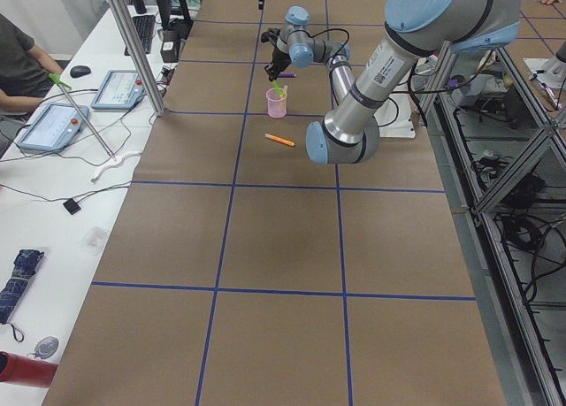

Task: Collect pens into pen holder
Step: 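Carry the green marker with the left gripper and drop it into the cup, then grasp the purple marker with the right gripper while the left gripper withdraws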

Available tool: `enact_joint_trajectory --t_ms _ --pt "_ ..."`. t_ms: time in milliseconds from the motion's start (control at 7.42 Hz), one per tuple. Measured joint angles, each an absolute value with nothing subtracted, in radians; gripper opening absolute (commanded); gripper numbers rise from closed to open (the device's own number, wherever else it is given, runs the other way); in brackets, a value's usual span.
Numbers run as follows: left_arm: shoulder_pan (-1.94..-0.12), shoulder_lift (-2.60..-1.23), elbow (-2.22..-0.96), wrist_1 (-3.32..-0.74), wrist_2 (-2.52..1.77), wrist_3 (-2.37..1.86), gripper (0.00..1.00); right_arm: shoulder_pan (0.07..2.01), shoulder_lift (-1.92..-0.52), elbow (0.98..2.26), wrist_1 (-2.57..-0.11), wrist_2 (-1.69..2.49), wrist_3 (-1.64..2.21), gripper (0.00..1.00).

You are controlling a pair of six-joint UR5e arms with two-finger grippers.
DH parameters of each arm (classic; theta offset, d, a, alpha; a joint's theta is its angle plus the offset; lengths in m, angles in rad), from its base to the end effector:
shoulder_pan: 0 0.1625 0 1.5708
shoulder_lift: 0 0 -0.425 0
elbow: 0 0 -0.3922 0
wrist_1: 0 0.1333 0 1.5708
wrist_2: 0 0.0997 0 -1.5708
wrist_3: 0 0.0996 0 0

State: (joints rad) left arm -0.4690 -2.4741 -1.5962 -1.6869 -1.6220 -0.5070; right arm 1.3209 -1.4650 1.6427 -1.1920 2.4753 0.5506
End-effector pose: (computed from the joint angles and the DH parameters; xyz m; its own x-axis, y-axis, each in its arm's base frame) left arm 0.5707 -0.4329 0.0752 0.5776 0.6861 -0.4424 -0.1915 0.6407 0.7436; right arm -0.0822 -0.5447 0.5154 0.5327 -0.0427 0.8452 -0.0806 0.9916 0.1009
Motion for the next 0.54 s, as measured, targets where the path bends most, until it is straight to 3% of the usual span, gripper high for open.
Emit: enact_joint_trajectory --t_ms 135,269,404,539 --pt "-0.469 -2.475 -1.591 -1.692 -1.604 -0.51 0.56 1.312 -1.465 1.644 -1.192 2.473 0.563 0.99" --pt "-0.47 -2.474 -1.589 -1.694 -1.584 -0.514 0.91 1.29 -1.461 1.647 -1.191 2.459 0.602 0.99" --pt "-0.472 -2.47 -1.59 -1.695 -1.574 -0.535 0.99 1.253 -1.453 1.651 -1.19 2.429 0.656 0.99" --pt "-0.476 -2.463 -1.601 -1.696 -1.571 -0.591 0.99 1.21 -1.443 1.655 -1.188 2.405 0.719 0.99"
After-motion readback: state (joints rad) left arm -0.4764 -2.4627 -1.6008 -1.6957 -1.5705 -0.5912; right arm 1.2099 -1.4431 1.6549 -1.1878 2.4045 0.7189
